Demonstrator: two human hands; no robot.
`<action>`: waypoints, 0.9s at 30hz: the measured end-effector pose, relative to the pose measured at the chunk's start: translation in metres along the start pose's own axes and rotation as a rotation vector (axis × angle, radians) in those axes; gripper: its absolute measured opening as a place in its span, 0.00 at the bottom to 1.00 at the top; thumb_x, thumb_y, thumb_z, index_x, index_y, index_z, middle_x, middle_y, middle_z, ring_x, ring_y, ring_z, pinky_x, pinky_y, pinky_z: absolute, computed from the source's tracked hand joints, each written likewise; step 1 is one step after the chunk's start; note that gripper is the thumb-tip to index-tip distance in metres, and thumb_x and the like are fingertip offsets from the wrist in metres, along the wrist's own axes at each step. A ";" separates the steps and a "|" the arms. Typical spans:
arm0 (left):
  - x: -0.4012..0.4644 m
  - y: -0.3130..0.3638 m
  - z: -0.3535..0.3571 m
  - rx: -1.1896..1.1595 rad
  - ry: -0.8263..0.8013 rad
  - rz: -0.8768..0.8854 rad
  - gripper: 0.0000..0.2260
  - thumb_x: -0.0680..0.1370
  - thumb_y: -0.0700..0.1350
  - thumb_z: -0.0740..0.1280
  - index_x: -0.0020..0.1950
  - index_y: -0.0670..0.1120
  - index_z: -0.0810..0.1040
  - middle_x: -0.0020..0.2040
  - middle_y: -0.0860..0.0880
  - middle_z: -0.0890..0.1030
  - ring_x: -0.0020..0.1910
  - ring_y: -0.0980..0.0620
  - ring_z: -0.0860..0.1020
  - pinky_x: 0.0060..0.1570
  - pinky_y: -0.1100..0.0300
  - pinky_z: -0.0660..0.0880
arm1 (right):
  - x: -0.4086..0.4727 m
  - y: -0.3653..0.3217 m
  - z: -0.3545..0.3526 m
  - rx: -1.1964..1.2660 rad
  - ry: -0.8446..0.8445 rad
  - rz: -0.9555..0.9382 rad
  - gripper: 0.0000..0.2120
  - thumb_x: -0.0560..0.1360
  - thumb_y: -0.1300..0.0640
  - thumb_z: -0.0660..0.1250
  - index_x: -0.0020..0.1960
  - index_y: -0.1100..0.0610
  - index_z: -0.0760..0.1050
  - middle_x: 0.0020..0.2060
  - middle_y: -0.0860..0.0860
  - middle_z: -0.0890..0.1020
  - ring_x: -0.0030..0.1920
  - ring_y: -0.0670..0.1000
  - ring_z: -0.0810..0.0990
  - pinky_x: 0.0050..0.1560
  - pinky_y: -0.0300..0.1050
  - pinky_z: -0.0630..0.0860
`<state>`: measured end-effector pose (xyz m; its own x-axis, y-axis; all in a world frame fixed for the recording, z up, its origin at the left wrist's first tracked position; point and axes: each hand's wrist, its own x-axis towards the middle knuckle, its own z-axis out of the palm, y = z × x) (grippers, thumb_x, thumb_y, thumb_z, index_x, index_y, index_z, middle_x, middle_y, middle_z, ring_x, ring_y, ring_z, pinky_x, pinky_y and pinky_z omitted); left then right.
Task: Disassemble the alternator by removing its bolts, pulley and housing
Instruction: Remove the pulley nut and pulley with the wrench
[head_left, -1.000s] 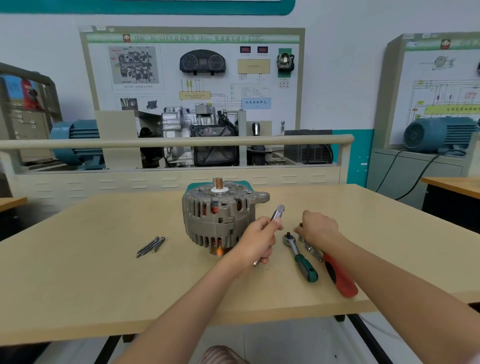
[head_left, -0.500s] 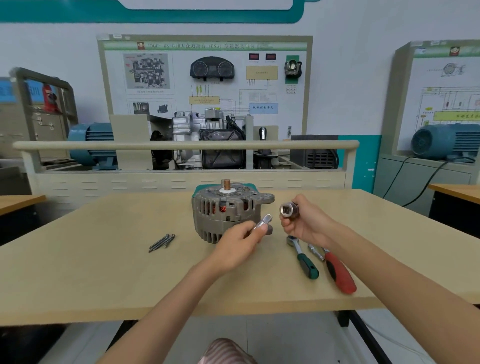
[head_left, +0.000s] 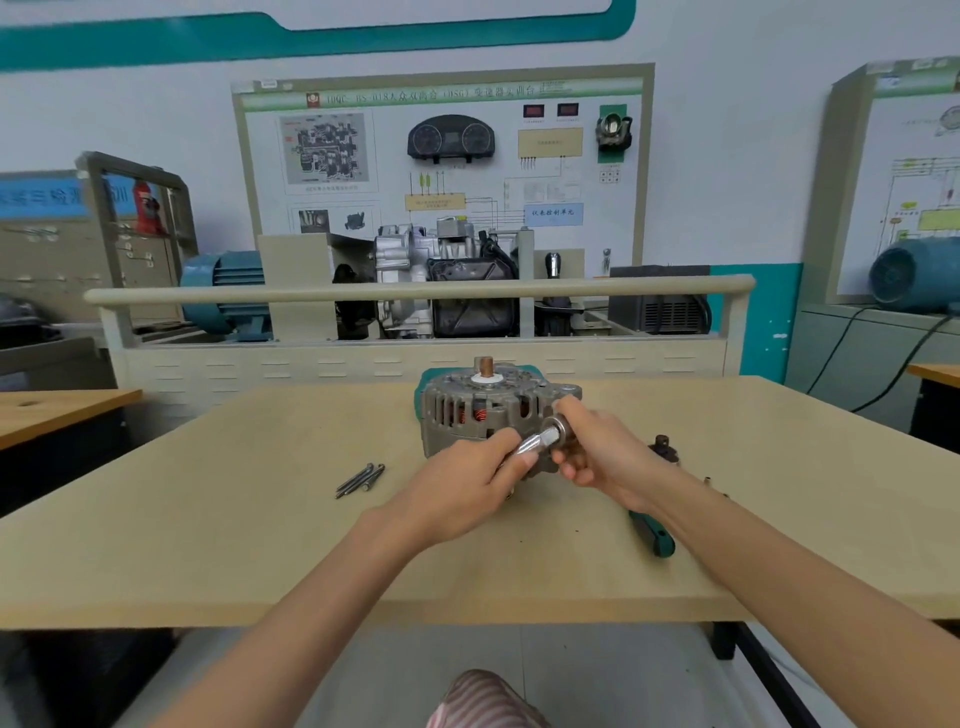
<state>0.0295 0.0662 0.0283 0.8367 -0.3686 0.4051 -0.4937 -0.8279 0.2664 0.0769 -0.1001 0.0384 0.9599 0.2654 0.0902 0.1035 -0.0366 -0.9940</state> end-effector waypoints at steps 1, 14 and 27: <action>0.001 -0.001 -0.002 0.045 0.010 0.003 0.11 0.82 0.57 0.51 0.41 0.55 0.63 0.32 0.56 0.71 0.33 0.53 0.72 0.33 0.56 0.66 | -0.001 0.000 -0.001 -0.017 -0.009 0.006 0.17 0.78 0.49 0.55 0.36 0.57 0.71 0.22 0.49 0.73 0.20 0.46 0.67 0.18 0.33 0.59; 0.002 -0.001 -0.019 0.609 0.044 0.135 0.10 0.82 0.55 0.49 0.46 0.50 0.58 0.29 0.54 0.63 0.29 0.47 0.67 0.29 0.56 0.63 | -0.010 -0.004 0.019 -0.083 0.179 -0.030 0.14 0.77 0.53 0.54 0.34 0.55 0.66 0.20 0.48 0.68 0.18 0.45 0.59 0.19 0.34 0.55; -0.004 0.001 -0.020 0.932 0.031 0.219 0.10 0.83 0.50 0.48 0.45 0.46 0.58 0.29 0.51 0.62 0.23 0.51 0.61 0.23 0.59 0.55 | -0.017 0.002 0.033 -0.040 0.186 0.134 0.17 0.78 0.52 0.53 0.34 0.57 0.67 0.19 0.48 0.67 0.16 0.44 0.60 0.17 0.34 0.55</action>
<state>0.0207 0.0755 0.0444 0.7347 -0.5551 0.3900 -0.2403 -0.7505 -0.6156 0.0523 -0.0724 0.0327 0.9968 0.0741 -0.0286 -0.0213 -0.0982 -0.9949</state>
